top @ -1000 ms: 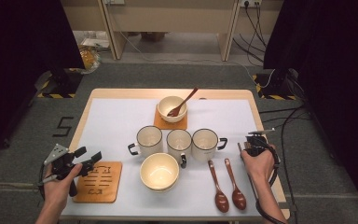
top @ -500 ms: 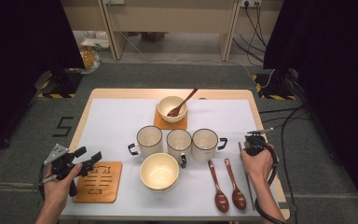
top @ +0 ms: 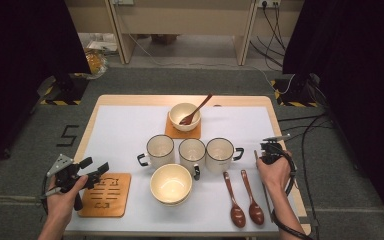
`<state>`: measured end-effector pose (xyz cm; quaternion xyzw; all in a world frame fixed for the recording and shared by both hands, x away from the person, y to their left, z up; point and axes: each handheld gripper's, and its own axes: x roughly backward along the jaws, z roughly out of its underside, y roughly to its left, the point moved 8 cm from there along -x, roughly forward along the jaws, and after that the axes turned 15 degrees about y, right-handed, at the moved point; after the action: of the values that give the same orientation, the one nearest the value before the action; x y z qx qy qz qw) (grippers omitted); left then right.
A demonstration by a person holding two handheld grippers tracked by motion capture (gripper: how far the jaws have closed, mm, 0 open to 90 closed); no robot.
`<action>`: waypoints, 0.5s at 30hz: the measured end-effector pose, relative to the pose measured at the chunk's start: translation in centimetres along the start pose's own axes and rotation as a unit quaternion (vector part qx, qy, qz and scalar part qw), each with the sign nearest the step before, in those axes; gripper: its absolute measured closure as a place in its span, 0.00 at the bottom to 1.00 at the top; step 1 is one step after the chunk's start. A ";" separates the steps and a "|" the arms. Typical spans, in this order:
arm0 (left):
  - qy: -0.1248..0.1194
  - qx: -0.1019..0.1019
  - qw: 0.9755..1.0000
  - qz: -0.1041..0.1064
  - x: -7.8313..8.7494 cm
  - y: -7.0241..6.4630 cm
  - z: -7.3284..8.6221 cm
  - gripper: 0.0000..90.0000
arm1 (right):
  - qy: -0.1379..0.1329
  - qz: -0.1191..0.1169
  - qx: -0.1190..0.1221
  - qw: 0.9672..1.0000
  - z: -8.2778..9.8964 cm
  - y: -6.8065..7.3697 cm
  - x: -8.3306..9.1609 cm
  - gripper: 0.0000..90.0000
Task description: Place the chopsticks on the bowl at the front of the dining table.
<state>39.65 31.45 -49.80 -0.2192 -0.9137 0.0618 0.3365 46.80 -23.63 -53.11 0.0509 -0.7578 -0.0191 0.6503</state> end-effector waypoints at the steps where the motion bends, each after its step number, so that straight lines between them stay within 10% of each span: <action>1: 0.000 0.000 1.000 0.000 0.0 0.0 0.0 0.22 | 0.000 0.000 0.000 1.000 -0.1 0.0 0.0 0.93; 15: 0.001 0.002 1.000 -0.001 0.0 0.1 0.0 0.22 | -0.003 0.000 -0.005 1.000 -1.7 -0.2 -0.2 0.93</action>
<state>39.65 31.55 -49.86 -0.2177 -0.9135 0.0632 0.3379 48.51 -23.72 -53.10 0.0475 -0.7595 -0.0226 0.6483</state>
